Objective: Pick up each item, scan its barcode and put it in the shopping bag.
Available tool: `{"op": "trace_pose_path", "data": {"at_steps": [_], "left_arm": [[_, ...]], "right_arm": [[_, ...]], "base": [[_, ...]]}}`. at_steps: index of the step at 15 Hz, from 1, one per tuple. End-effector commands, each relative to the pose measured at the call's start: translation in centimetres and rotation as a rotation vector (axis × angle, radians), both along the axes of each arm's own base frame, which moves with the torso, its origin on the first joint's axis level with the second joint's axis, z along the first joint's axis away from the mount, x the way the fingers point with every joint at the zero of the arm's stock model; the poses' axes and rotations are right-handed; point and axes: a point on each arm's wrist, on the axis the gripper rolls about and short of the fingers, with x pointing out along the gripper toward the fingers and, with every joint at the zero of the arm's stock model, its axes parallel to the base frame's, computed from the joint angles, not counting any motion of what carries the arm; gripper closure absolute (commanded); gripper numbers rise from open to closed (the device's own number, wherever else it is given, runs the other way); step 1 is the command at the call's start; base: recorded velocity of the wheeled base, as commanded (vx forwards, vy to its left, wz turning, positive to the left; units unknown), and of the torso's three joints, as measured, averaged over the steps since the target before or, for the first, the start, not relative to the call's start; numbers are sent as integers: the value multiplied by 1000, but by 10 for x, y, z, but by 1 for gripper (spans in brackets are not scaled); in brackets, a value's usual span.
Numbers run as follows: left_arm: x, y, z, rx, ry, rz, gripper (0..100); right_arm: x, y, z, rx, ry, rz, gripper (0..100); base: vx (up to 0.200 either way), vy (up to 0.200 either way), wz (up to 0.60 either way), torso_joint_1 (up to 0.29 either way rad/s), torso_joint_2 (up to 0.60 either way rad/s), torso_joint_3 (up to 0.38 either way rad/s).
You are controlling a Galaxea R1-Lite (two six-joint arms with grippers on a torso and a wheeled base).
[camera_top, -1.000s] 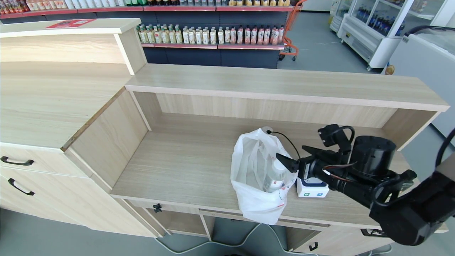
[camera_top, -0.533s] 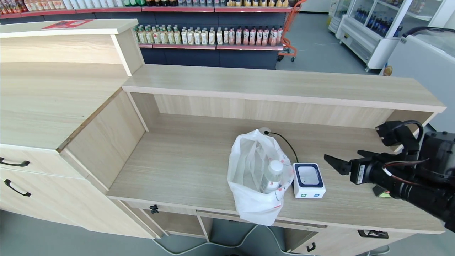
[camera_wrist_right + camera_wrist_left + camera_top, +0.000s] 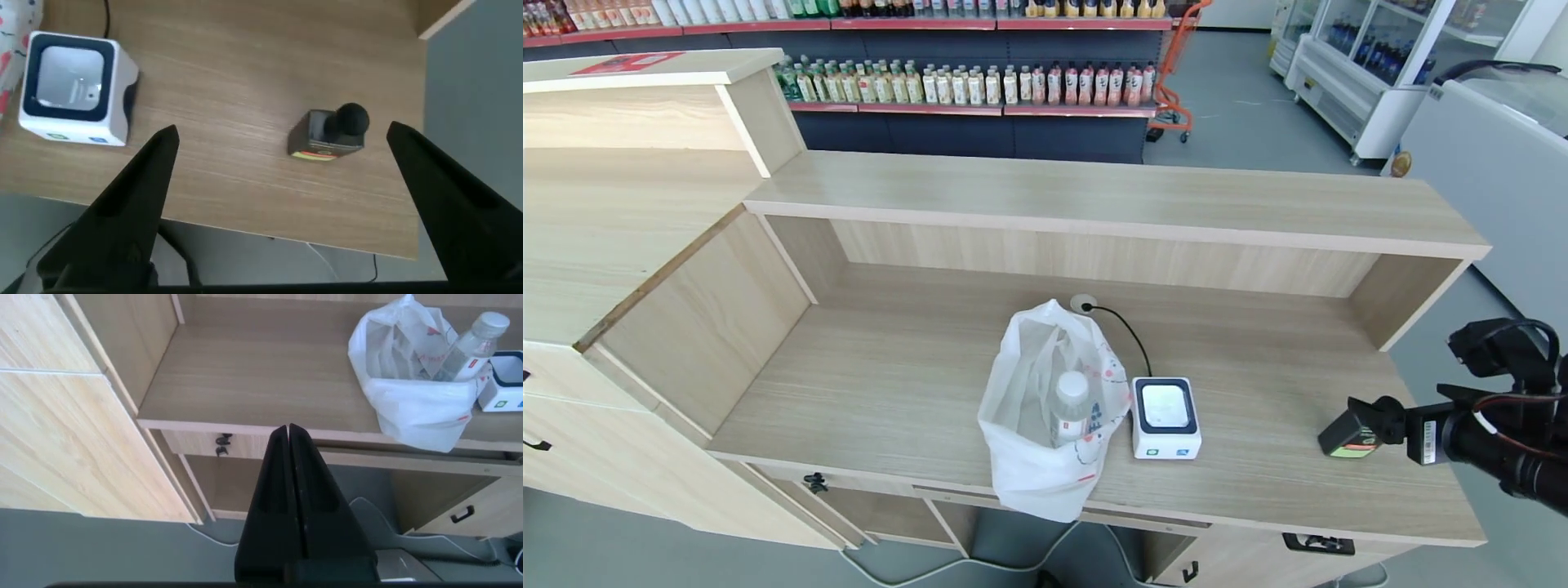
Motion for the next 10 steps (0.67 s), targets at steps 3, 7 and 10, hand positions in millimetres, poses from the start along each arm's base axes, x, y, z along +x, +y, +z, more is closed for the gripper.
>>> {"op": "trace_pose_path", "data": {"at_steps": [3, 7, 10], "left_arm": [[0, 0, 0, 0, 0, 1, 100], [0, 0, 0, -1, 0, 1, 100], [0, 0, 0, 0, 0, 1, 100]], "right_arm": [[-5, -10, -6, -42, 31, -31, 0], [-10, -9, -11, -38, 49, -18, 0], [-23, -6, -22, -54, 103, -1, 0]], "base": [[0, -200, 0, 2, 1, 2], [0, -200, 0, 2, 5, 4], [0, -200, 0, 2, 4, 2]]}}
